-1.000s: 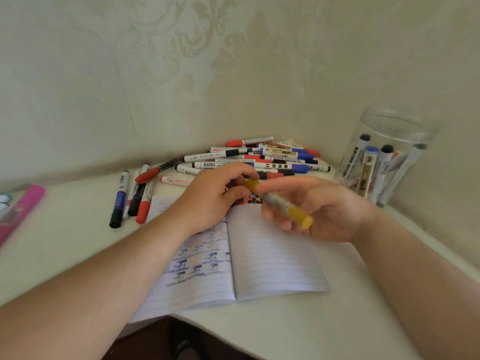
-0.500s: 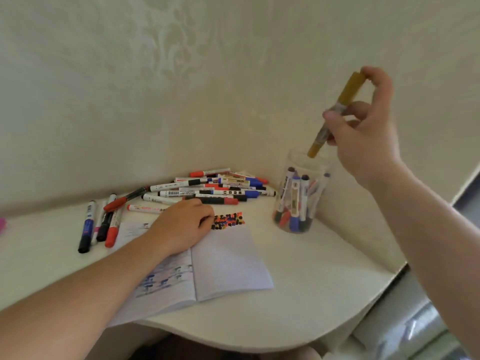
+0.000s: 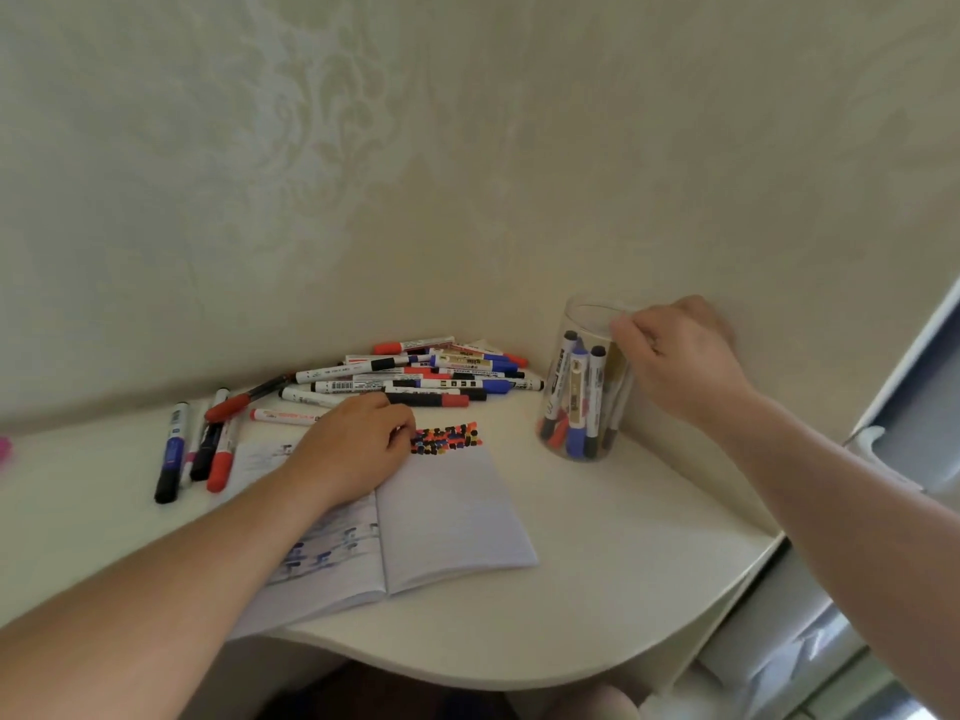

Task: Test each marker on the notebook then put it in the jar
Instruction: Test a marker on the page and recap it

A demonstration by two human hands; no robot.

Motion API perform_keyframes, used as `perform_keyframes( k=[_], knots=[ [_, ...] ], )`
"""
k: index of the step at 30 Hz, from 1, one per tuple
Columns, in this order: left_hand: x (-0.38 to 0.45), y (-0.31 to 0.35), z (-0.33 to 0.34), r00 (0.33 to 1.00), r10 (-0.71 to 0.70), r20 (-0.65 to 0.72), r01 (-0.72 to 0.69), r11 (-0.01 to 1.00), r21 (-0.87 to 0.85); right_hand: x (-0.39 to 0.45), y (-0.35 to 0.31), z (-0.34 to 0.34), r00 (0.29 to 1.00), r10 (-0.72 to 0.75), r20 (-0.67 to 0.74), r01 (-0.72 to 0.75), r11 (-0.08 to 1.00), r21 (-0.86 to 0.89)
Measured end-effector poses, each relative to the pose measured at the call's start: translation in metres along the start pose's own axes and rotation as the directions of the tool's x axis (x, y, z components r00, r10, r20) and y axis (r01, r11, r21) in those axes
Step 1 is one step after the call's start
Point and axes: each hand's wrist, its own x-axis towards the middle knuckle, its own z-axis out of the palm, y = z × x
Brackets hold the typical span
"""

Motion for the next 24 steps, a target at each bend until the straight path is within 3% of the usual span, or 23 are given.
perform_keyframes(
  k=[3, 5, 8, 11, 16, 18, 21, 24],
  knots=[
    [0.002, 0.001, 0.0, 1.0, -0.028, -0.002, 0.028, 0.998, -0.049, 0.001, 0.001, 0.001, 1.0, -0.011, -0.001, 0.011, 0.998, -0.057],
    [0.001, 0.002, -0.001, 0.996, -0.081, -0.049, 0.077, 0.994, -0.08, -0.002, -0.005, 0.006, 0.975, -0.1, -0.2, 0.089, 0.994, -0.064],
    [-0.001, 0.0, -0.001, 0.941, -0.234, -0.244, 0.238, 0.971, -0.014, -0.012, -0.033, 0.023, 0.825, -0.35, -0.444, 0.405, 0.914, 0.031],
    [-0.002, -0.003, -0.006, 0.866, -0.431, -0.254, 0.441, 0.897, -0.023, -0.024, -0.074, 0.058, 0.814, -0.462, -0.352, 0.551, 0.807, 0.214],
    [0.006, -0.008, -0.007, 0.854, -0.503, -0.132, 0.468, 0.854, -0.227, -0.024, -0.102, 0.122, 0.859, -0.483, -0.171, 0.511, 0.784, 0.353],
    [0.008, -0.016, -0.013, 0.876, -0.478, -0.054, 0.457, 0.862, -0.217, -0.02, -0.103, 0.139, 0.884, -0.454, -0.114, 0.461, 0.799, 0.388],
    [0.013, -0.03, -0.026, 0.929, -0.368, 0.04, 0.369, 0.928, -0.047, -0.019, -0.1, 0.148, 0.933, -0.358, -0.018, 0.326, 0.826, 0.46],
    [0.017, -0.03, -0.034, 0.976, -0.216, 0.011, 0.214, 0.974, 0.075, -0.02, -0.099, 0.143, 0.952, -0.302, 0.058, 0.216, 0.793, 0.57]
  ],
)
